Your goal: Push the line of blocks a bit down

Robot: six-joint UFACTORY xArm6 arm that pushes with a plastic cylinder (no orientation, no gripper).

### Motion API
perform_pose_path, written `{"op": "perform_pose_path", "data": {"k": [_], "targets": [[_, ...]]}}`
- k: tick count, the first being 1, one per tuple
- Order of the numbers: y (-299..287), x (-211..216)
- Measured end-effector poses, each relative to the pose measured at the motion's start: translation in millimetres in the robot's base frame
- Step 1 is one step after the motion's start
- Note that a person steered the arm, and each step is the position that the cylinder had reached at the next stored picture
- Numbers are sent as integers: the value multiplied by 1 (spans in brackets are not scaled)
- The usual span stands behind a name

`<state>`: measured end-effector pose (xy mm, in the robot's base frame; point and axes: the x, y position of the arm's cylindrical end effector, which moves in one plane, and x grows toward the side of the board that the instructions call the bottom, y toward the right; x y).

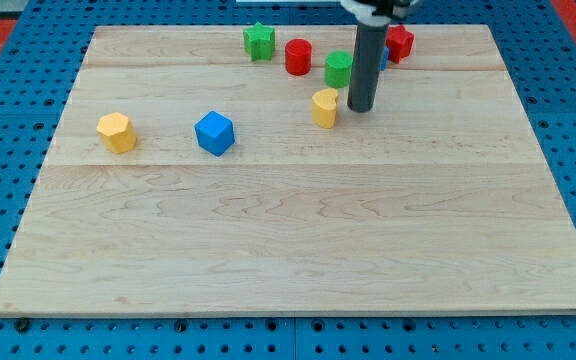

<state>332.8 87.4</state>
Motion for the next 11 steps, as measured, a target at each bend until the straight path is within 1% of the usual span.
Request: {"op": "perform_pose_path", "data": {"k": [1, 2, 3, 4, 5, 7, 8, 9, 10, 11], "targets": [[-39, -6], [-52, 28], [-44, 34], [-14, 33], [35, 16], [71, -22], [112, -25], [151, -71], [147, -112], [78, -121]]}}
